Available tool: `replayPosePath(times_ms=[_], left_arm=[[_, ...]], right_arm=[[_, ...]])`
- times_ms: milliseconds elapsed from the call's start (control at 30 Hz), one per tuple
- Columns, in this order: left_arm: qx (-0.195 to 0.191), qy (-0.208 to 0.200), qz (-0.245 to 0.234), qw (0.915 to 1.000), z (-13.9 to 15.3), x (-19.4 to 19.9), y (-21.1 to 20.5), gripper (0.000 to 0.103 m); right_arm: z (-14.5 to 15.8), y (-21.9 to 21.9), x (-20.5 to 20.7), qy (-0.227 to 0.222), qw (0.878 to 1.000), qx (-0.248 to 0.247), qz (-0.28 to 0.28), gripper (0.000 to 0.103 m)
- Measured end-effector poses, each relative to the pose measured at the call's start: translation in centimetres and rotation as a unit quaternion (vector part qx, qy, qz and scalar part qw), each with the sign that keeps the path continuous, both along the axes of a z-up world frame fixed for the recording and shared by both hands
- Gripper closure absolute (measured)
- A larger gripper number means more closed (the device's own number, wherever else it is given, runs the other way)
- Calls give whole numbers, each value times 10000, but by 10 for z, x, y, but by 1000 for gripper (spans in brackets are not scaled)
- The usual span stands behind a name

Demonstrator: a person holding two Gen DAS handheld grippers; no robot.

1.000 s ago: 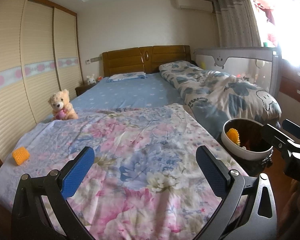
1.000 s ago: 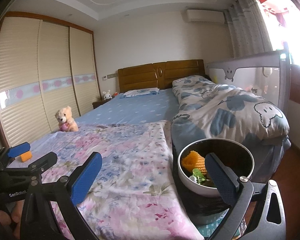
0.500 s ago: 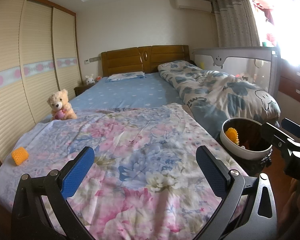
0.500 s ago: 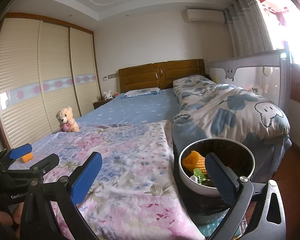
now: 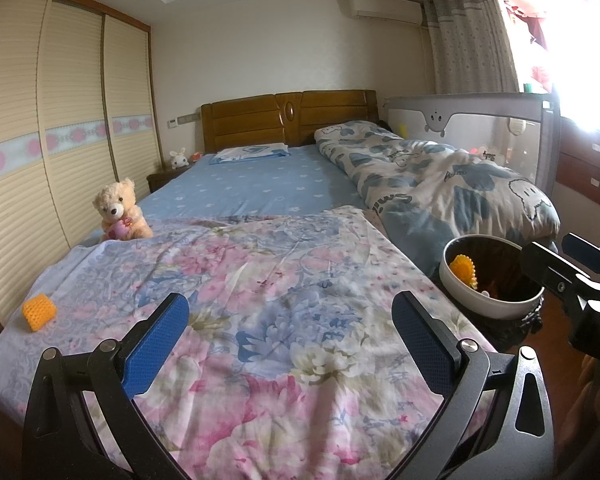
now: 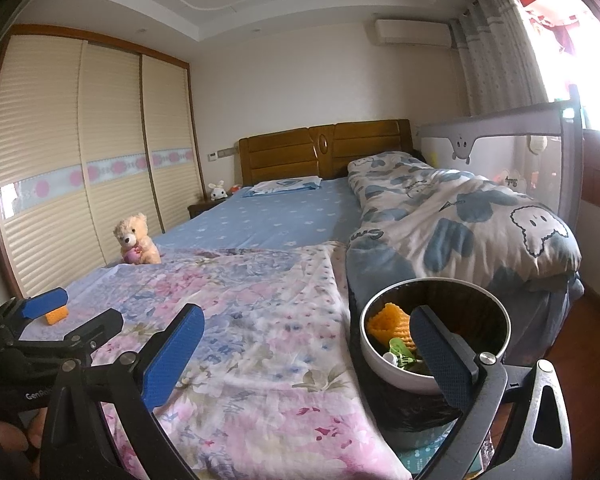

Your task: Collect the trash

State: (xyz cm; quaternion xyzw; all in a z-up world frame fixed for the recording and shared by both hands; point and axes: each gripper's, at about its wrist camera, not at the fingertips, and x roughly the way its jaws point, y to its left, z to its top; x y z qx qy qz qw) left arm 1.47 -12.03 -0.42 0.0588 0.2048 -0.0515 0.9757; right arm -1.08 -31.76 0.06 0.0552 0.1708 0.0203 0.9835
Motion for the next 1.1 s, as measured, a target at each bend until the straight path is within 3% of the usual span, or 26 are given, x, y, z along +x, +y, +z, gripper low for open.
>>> replayPosePath(times_ms=[1100], left_arm=[[2,17,-14,10000,0,-2,-1,0]], right_arm=[[5,5,0,-16,10000,-30,41,0]])
